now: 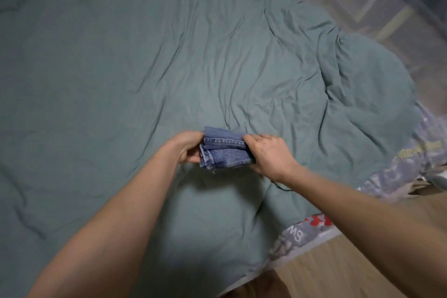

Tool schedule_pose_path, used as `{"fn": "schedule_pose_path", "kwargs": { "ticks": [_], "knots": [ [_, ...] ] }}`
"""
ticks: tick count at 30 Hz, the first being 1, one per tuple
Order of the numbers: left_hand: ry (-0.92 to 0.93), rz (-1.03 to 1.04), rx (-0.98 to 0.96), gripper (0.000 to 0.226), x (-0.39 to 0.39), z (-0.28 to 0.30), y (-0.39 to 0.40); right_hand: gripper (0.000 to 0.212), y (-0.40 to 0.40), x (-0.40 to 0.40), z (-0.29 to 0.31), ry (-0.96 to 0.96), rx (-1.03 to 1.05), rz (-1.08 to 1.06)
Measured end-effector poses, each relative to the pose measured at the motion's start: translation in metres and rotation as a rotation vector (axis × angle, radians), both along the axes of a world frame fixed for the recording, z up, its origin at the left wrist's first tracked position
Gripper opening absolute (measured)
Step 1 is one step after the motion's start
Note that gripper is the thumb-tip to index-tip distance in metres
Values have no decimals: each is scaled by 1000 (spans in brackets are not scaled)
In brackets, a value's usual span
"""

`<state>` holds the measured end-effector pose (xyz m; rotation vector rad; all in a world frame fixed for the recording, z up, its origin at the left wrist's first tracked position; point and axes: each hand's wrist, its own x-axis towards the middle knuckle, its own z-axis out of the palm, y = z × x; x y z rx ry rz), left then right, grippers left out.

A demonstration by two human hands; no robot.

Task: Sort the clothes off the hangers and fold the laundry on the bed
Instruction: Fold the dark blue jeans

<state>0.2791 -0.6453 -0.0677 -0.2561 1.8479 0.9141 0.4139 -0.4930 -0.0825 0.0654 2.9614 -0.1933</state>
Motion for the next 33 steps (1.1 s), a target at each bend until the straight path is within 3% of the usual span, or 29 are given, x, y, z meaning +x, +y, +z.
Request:
{"fn": "schedule_pose_path", "kwargs": {
  "ticks": [2,5,7,8,10,12,16,18,21,23,24,27,29,31,33],
  "knots": [
    [196,-117,-7,57,-1,5,-2,34,5,-4,6,4,-13,12],
    [710,-846,-119,108,15,25,-10,26,1,-13,15,-11,9,57],
    [910,-1212,-283,122,42,28,-14,27,-5,-19,27,-42,47,85],
    [947,-1263,-390,117,53,27,-14,27,-7,-21,34,-54,55,93],
    [1026,-1221,-491,85,60,29,-13,25,-9,-21,48,-50,52,82],
    [1106,-1187,-450,57,50,43,-10,29,-6,-16,61,3,-5,42],
    [1141,-1218,-317,30,30,85,-10,62,17,13,90,-37,-192,-31],
    [1155,-1254,-278,28,26,106,-11,62,34,35,104,-57,-273,-87],
    [1182,-1323,-227,29,27,136,-1,17,56,71,124,58,-352,-185],
    [1188,-1330,-207,32,35,149,14,13,62,97,141,124,-397,-276],
    [1189,-1330,-202,33,41,153,23,22,63,110,148,124,-418,-300],
    [1211,-1344,-144,33,64,172,51,80,67,149,162,181,-488,-463],
    [1239,-1365,-66,33,84,188,70,99,75,172,171,293,-616,-613],
    [1248,-1385,25,36,107,202,89,105,85,191,182,364,-777,-648],
    [1240,-1407,112,38,132,210,106,91,93,210,196,447,-794,-631]
  ]
}}
